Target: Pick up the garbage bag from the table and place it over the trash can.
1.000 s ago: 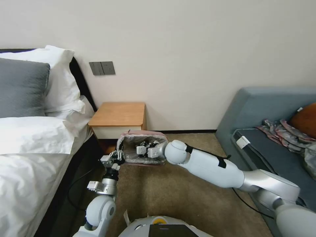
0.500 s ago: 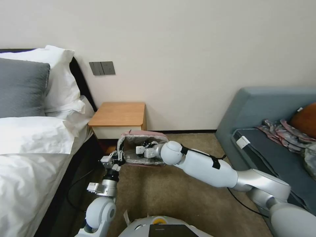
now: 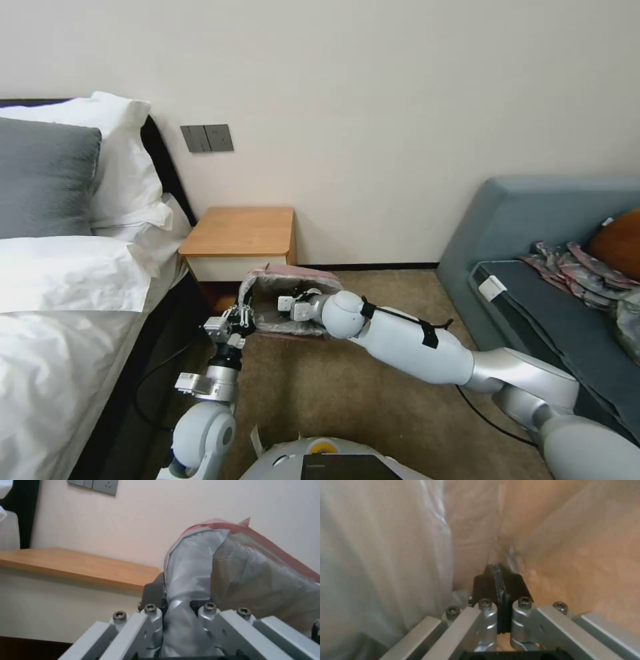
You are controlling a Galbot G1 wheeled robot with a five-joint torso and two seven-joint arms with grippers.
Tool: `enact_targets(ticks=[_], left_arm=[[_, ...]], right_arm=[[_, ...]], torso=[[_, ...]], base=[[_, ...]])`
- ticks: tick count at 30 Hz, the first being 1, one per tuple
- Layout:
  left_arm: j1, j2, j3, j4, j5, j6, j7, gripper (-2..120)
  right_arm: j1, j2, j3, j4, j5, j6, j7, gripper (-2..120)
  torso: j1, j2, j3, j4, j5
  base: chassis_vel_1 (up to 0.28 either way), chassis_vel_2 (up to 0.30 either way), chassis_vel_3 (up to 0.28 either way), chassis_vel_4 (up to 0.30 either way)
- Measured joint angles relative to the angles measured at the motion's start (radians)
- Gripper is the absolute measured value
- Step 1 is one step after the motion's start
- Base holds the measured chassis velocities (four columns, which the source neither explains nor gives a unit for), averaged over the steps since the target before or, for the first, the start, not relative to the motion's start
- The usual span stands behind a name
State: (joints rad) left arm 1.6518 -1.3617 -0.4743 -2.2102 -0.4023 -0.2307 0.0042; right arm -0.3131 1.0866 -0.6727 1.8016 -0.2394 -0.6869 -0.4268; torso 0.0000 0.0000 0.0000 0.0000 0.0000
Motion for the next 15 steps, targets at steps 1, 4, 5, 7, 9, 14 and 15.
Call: enact_targets(ticks=[1, 4, 5, 7, 9, 14, 15], left_arm=[[0.0, 0.0, 0.0, 0.0, 0.0, 0.0, 0.0, 7], [0.003, -0.001, 0.002, -0.004, 0.001, 0.0, 0.001, 7], [0.003, -0.001, 0.003, -0.005, 0.001, 0.0, 0.002, 7], [0.003, -0.001, 0.003, -0.005, 0.003, 0.0, 0.003, 7], [0.003, -0.001, 0.002, -0.004, 0.004, -0.001, 0.003, 7], [-0.011, -0.006, -0.01, 0.039, 0.006, -0.011, 0.001, 7], [-0.014, -0.008, -0.01, 0.048, 0.004, -0.012, -0.002, 7]], right_arm=[[0.0, 0.0, 0.0, 0.0, 0.0, 0.0, 0.0, 0], [-0.005, 0.003, 0.002, -0.008, 0.001, -0.007, 0.009, 0], [-0.007, 0.005, 0.004, -0.009, 0.002, -0.011, 0.013, 0], [-0.01, 0.007, 0.006, -0.008, 0.009, -0.016, 0.017, 0], [-0.01, 0.005, 0.008, 0.0, 0.022, -0.02, 0.02, 0], [-0.002, -0.014, 0.032, 0.076, 0.114, -0.044, 0.036, 0], [0.005, -0.021, 0.037, 0.094, 0.137, -0.045, 0.043, 0]], torso=[[0.0, 0.0, 0.0, 0.0, 0.0], [0.0, 0.0, 0.0, 0.0, 0.0], [0.0, 0.0, 0.0, 0.0, 0.0], [0.0, 0.0, 0.0, 0.0001, 0.0001], [0.0, 0.0, 0.0, 0.0, 0.0], [0.0, 0.0, 0.0, -0.0001, 0.0], [0.0, 0.0, 0.0, -0.0001, 0.0]], base=[[0.0, 0.0, 0.0, 0.0], [0.0, 0.0, 0.0, 0.0], [0.0, 0.0, 0.0, 0.0], [0.0, 0.0, 0.0, 0.0], [0.0, 0.0, 0.0, 0.0], [0.0, 0.0, 0.0, 0.0], [0.0, 0.0, 0.0, 0.0]])
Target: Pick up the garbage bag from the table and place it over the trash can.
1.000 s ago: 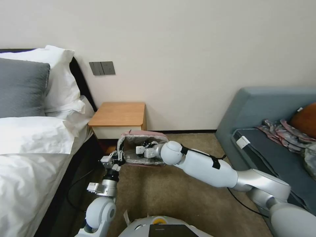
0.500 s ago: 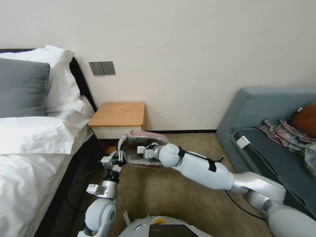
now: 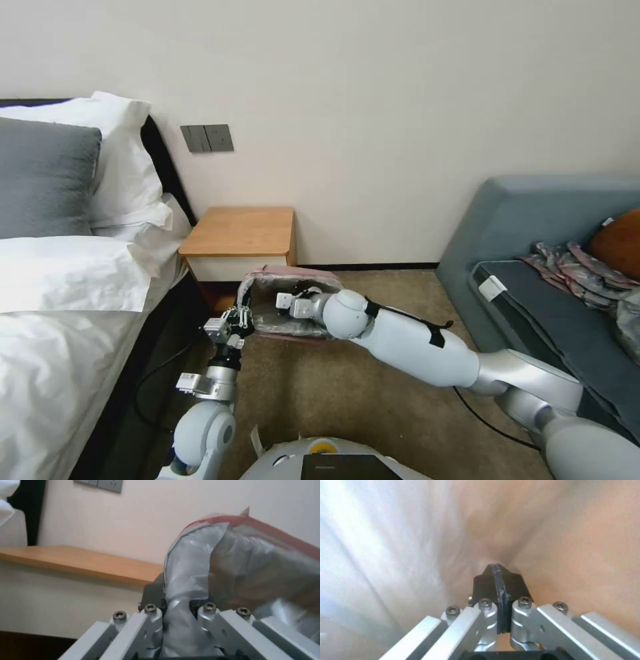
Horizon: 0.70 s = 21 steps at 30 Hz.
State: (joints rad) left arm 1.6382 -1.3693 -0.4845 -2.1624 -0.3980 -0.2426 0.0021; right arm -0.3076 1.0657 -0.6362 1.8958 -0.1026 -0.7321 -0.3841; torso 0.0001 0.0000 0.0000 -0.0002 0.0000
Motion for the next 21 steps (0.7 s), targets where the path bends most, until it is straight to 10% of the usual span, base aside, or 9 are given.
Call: enact_targets(ticks=[16, 21], left_arm=[[-0.022, 0.009, -0.002, 0.041, -0.119, 0.044, -0.074, 7], [-0.018, 0.017, 0.005, 0.057, -0.137, 0.066, -0.091, 7]], right_arm=[[-0.052, -0.148, 0.141, 0.216, 0.574, 0.005, 0.243, 0], [-0.235, -0.238, 0.255, 0.346, 0.712, 0.141, 0.441, 8]], torso=[[0.0, 0.0, 0.0, 0.0004, 0.0], [0.0, 0.0, 0.0, -0.0001, 0.0003]], base=[[0.0, 0.0, 0.0, 0.0], [0.0, 0.0, 0.0, 0.0]])
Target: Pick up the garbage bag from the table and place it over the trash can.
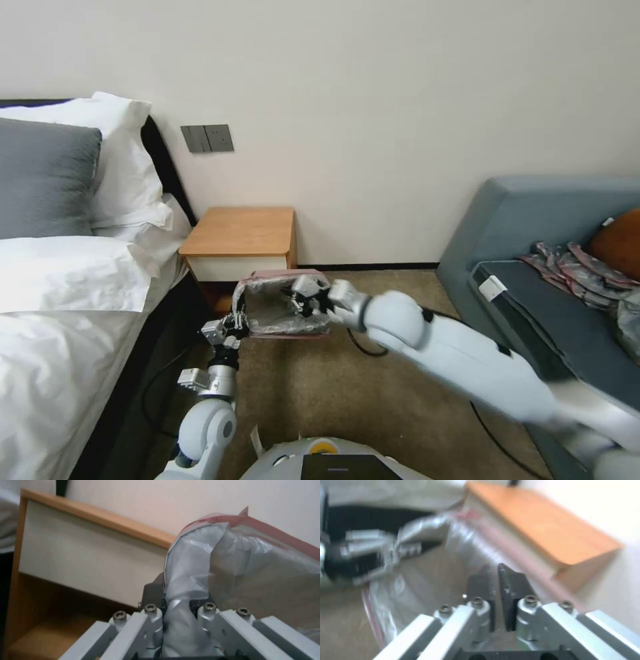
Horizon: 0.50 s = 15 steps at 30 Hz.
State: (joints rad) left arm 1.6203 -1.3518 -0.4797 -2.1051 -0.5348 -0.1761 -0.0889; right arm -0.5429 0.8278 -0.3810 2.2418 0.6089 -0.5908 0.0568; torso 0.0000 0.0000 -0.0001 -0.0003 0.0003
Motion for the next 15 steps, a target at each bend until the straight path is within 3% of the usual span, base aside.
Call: enact_targets(ticks=[5, 8, 11, 13, 15], left_arm=[[0.026, -0.005, -0.005, -0.002, -0.004, 0.017, -0.016, 7], [0.056, -0.024, -0.013, -0.022, 0.009, 0.041, -0.068, 7], [0.053, -0.016, -0.004, -0.024, 0.01, 0.062, -0.094, 7], [0.054, 0.007, 0.016, -0.022, 0.014, 0.097, -0.137, 7], [0.057, 0.014, 0.02, -0.022, 0.014, 0.107, -0.147, 7]], right_arm=[[-0.08, -0.044, 0.051, 0.06, -0.032, 0.057, 0.084, 24], [-0.152, 0.007, 0.115, 0.013, -0.119, 0.116, 0.122, 37], [-0.223, 0.032, 0.158, -0.004, -0.173, 0.142, 0.178, 45], [-0.404, 0.08, 0.299, -0.024, -0.292, 0.203, 0.211, 57], [-0.451, 0.091, 0.338, -0.029, -0.325, 0.226, 0.211, 60]], torso=[[0.0, 0.0, 0.0, -0.0005, -0.0006], [0.0, 0.0, 0.0, 0.002, 0.0], [0.0, 0.0, 0.0, 0.0014, -0.0003], [0.0, 0.0, 0.0, -0.0005, -0.0001], [0.0, 0.0, 0.0, -0.0004, -0.0001]], base=[[0.0, 0.0, 0.0, 0.0], [0.0, 0.0, 0.0, 0.0], [0.0, 0.0, 0.0, 0.0], [0.0, 0.0, 0.0, 0.0], [0.0, 0.0, 0.0, 0.0]])
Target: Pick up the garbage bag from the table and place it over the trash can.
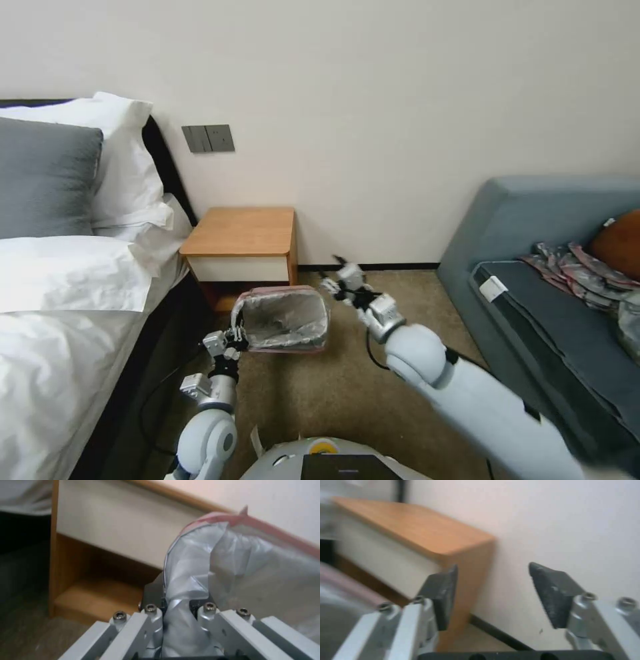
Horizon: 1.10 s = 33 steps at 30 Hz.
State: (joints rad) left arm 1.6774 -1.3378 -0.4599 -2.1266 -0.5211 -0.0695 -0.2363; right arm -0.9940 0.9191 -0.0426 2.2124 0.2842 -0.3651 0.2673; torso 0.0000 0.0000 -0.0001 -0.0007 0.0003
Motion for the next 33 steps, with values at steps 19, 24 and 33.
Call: enact_targets(ticks=[19, 24, 33], left_arm=[[0.076, 0.121, 0.129, 0.008, -0.07, 0.085, -0.11, 7], [0.074, 0.124, 0.18, 0.016, -0.056, 0.096, -0.124, 7], [0.067, 0.118, 0.219, 0.035, -0.055, 0.104, -0.145, 7]], right_arm=[[-0.462, 0.24, 0.323, 0.015, -0.319, 0.236, -0.052, 100], [-0.509, 0.282, 0.341, 0.029, -0.35, 0.248, -0.052, 100], [-0.516, 0.292, 0.348, 0.039, -0.354, 0.249, -0.049, 100]], torso=[[0.0, 0.0, 0.0, 0.0009, -0.0004], [0.0, 0.0, 0.0, 0.0006, -0.0003], [0.0, 0.0, 0.0, 0.0008, -0.0002]], base=[[0.0, 0.0, 0.0, 0.0], [0.0, 0.0, 0.0, 0.0], [0.0, 0.0, 0.0, 0.0]])
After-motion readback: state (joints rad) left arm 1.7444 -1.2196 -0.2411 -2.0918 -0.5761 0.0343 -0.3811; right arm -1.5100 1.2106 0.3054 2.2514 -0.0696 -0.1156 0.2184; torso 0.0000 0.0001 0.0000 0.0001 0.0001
